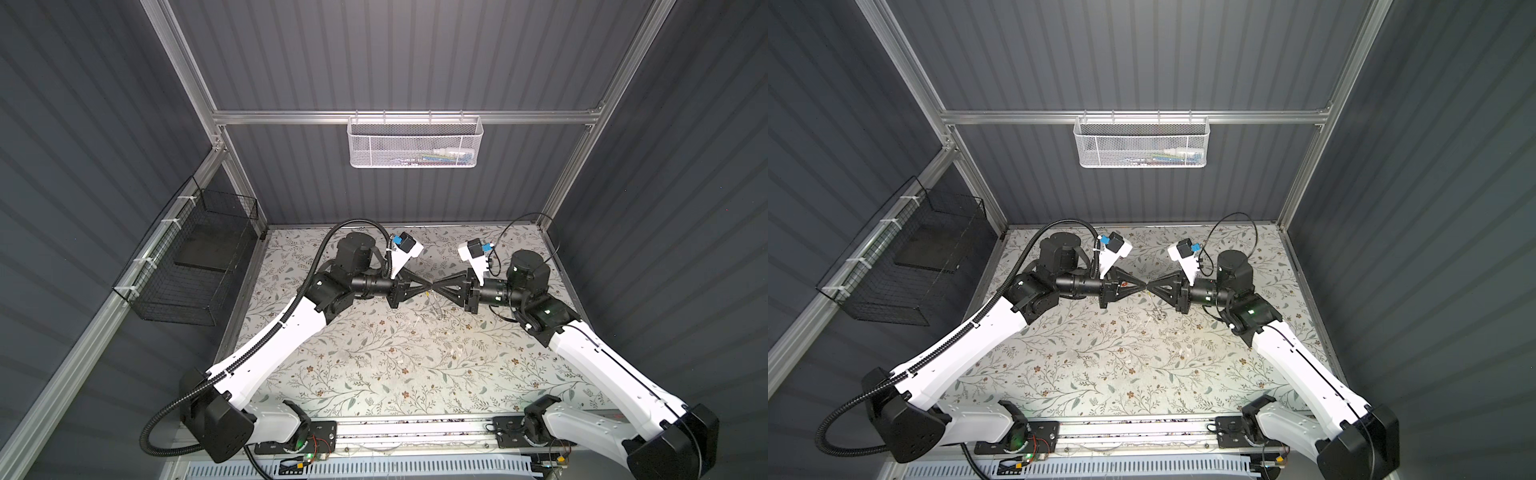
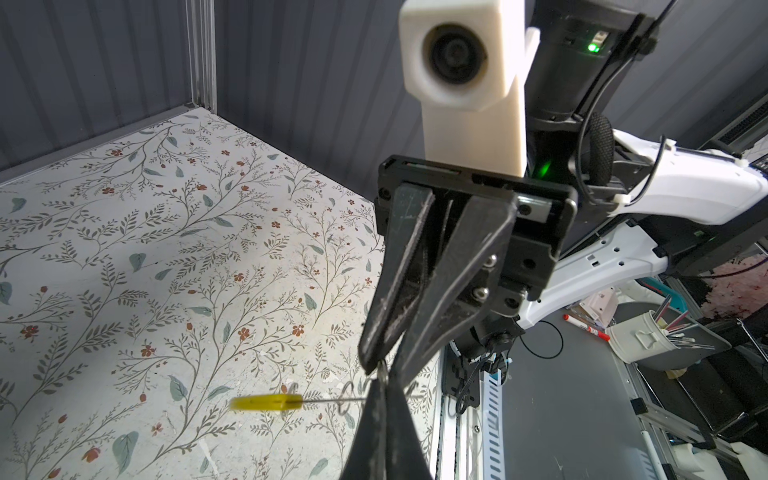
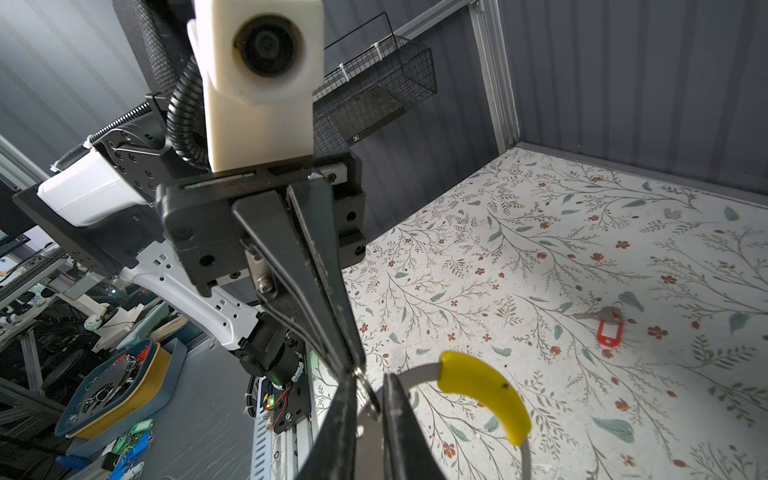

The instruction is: Put the keys on the keyring

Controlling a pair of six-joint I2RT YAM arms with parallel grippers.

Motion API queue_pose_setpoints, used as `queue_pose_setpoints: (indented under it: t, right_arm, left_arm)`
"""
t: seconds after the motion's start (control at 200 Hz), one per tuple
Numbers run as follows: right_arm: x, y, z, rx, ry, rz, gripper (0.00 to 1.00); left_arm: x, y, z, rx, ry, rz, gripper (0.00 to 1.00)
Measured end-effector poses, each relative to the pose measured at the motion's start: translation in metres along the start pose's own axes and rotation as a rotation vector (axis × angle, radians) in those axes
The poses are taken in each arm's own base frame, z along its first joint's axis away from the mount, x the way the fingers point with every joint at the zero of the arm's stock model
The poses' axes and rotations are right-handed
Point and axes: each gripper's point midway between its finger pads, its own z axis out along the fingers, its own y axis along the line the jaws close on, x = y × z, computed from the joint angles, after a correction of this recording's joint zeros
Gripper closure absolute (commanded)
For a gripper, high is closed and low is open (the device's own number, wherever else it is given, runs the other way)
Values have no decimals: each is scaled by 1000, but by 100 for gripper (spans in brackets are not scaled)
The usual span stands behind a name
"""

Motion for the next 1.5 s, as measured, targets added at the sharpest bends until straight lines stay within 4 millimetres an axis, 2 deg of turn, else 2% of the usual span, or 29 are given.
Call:
queue_pose_setpoints:
  t: [0.1,0.15,0.25,0.385,0.44,0.69,0.81,0.996,1.206,1.501]
  right_arm:
    - [1,0,0,-6,2,5,85]
    - [1,1,0,-11,4,9,92]
    - [1,3,0,-24,4,9,100]
    - [-1,3,0,-21,-9,9,100]
    - [-2,3,-1,-14,-24,7,100]
    - [-8,3,-7,-8,-143,30,100]
    - [-12,4,-9,-26,-204,64,100]
    - [-33,11,-13,-73,-309,82,100]
    - [-48,18,-16,-120,-368,99,100]
    - [-50,23,-17,-142,-382,102,100]
  left_arm:
    - [0,-1,0,3,1,-1,100]
    - [0,-1,0,7,1,0,100]
    - [-1,-1,-1,11,-2,-7,100]
    - [-3,0,0,13,-9,-13,100]
    - [-5,0,0,14,-17,-21,91]
    - [-14,7,-3,-35,-156,-86,78]
    - [-20,5,-16,-61,-256,-107,77]
    - [-35,-1,-28,-51,-375,-121,75]
    - [-43,-2,-27,-19,-419,-144,75]
    - [-47,-2,-16,54,-429,-166,78]
